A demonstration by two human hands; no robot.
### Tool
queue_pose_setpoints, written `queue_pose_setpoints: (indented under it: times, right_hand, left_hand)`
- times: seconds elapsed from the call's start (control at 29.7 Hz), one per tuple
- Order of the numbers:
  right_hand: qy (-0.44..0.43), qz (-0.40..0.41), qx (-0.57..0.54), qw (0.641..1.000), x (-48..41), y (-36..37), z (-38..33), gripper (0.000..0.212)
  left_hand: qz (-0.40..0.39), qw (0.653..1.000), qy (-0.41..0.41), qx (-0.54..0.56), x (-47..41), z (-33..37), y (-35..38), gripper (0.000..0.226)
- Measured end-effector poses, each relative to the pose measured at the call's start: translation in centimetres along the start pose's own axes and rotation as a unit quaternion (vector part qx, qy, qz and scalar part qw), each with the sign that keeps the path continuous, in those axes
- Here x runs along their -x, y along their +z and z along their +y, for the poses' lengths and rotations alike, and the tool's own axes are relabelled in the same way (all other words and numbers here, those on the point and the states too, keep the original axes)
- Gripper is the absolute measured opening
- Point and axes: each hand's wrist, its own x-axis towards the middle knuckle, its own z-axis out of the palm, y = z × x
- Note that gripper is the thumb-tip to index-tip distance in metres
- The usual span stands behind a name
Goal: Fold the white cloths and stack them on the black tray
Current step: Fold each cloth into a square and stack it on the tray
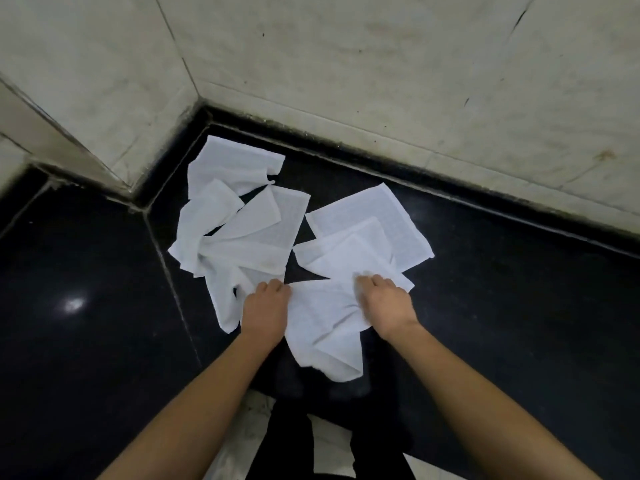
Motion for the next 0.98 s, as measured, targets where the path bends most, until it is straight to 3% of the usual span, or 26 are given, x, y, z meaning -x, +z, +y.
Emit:
queue_pose_setpoints:
  times: [0.07, 0.24, 0.47, 0.71, 0.87, 0.98]
  right_hand:
    - [0.025, -0.006, 0.011, 1.000, 0.0, -0.1, -1.0, 0.065]
    - [0.036, -0.017, 0.037, 0.999, 0.9, -0.2, -1.3, 0.030]
    - [-0.015, 0.113, -0.095, 0.989, 1.5, -6.7, -2.3, 0.023]
    - [-0.137, 0.169, -0.165, 0.962, 1.5, -13.2, -5.8, 0.010]
    - [-0.281, 0.173, -0.174, 0.928, 1.2, -14.2, -10.7, 0.039]
    - [-0.337, 0.176, -0.175, 0.908, 1.6, -14.6, -14.7, 0.035]
  left_hand:
    - [0.016, 1.000, 0.000, 0.023, -0.4, -0.6, -0.2, 0.035]
    - [0.003, 0.998, -0.010, 0.064, -0.8, -1.4, -0.5, 0.034]
    - [0.162, 0.984, 0.021, 0.063, 1.2, -3.3, -6.7, 0.017]
    - [0.297, 0.949, -0.097, 0.039, 5.9, -5.8, -11.9, 0.006]
    - [0.308, 0.924, -0.228, 0.005, 12.9, -8.4, -13.8, 0.002]
    - [0.321, 0.905, -0.278, 0.002, 17.6, -10.1, -14.8, 0.002]
